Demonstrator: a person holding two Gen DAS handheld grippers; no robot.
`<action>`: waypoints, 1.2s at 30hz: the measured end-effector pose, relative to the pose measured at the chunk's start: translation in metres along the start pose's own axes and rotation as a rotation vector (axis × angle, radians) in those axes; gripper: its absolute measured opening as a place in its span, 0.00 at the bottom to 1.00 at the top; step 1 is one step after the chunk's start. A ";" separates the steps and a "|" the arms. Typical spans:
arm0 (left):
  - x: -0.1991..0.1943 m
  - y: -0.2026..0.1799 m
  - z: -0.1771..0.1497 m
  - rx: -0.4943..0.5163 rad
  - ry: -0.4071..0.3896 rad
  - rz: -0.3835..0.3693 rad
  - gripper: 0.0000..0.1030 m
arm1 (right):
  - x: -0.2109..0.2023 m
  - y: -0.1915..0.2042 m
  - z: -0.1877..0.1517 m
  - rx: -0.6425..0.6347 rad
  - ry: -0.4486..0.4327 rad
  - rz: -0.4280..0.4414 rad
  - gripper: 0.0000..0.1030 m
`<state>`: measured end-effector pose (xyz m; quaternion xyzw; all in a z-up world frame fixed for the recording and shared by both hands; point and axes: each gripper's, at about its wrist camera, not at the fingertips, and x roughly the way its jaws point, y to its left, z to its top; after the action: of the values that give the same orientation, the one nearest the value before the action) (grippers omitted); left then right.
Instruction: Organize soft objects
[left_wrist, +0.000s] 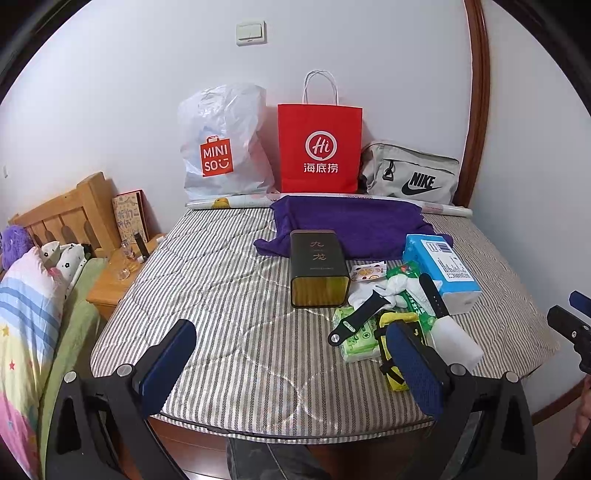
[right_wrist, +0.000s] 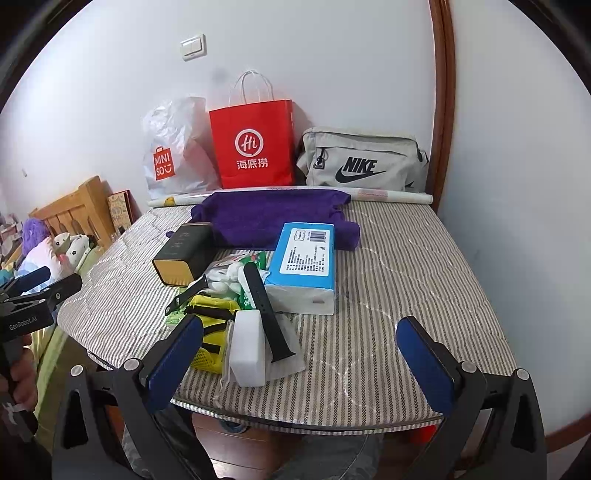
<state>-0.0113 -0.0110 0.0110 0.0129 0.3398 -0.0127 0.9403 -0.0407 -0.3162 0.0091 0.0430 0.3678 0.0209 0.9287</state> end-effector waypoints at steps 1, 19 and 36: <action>0.000 0.000 0.000 0.000 0.000 -0.001 1.00 | 0.000 0.000 0.000 0.000 0.000 0.000 1.00; 0.002 -0.003 0.001 0.007 -0.003 -0.021 1.00 | -0.004 0.002 -0.002 -0.014 -0.022 0.015 1.00; 0.070 -0.009 -0.020 0.016 0.135 -0.030 1.00 | 0.070 0.021 -0.031 -0.083 0.108 0.126 0.84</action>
<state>0.0289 -0.0200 -0.0494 0.0158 0.4022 -0.0288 0.9149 -0.0116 -0.2883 -0.0589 0.0263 0.4128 0.0967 0.9053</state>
